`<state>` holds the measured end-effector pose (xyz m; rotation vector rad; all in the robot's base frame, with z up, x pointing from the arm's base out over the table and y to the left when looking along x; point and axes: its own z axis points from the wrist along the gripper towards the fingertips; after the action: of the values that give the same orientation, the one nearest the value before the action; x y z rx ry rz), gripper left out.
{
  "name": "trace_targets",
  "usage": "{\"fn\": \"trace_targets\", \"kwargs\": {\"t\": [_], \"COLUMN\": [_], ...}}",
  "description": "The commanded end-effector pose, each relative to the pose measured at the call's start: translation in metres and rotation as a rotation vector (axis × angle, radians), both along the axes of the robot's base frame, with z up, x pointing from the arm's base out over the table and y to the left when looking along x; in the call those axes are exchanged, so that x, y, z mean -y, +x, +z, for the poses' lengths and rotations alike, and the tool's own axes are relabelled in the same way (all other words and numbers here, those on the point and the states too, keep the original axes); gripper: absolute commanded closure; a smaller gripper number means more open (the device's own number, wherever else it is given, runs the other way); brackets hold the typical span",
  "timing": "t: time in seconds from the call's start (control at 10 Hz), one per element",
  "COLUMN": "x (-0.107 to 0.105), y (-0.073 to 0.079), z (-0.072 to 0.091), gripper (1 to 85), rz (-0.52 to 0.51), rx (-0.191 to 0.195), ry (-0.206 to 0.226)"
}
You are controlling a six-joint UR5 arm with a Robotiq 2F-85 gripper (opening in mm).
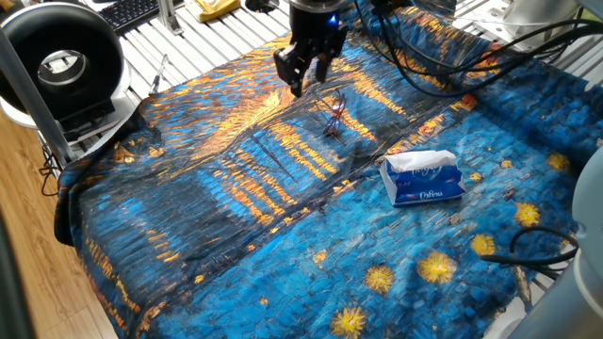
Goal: Unfold the leg of the glasses (with one hand)
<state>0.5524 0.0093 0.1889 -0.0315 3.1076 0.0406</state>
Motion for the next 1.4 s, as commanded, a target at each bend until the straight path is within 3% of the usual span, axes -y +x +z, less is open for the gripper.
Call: {"fn": "trace_targets", "kwargs": {"t": [0.0,0.5,0.7,0.8,1.0,1.1,1.3], "x": [-0.005,-0.011,-0.021,-0.028,-0.023,-0.029,-0.018], "y": [0.004,0.009,0.012,0.015,0.025,0.026,0.021], "z": [0.001,-0.003,0.000,-0.003,-0.016,-0.021,-0.036], "gripper": [84.7,84.7,84.7,84.7,84.7,84.7,84.7], "rz": [0.003,0.001,0.006,0.002,-0.001,-0.002,0.030], "rx": [0.017,0.034,0.045,0.042,0.055,0.060,0.060], "ry": [0.019,0.030,0.066,0.082,0.054,0.082,0.060]}}
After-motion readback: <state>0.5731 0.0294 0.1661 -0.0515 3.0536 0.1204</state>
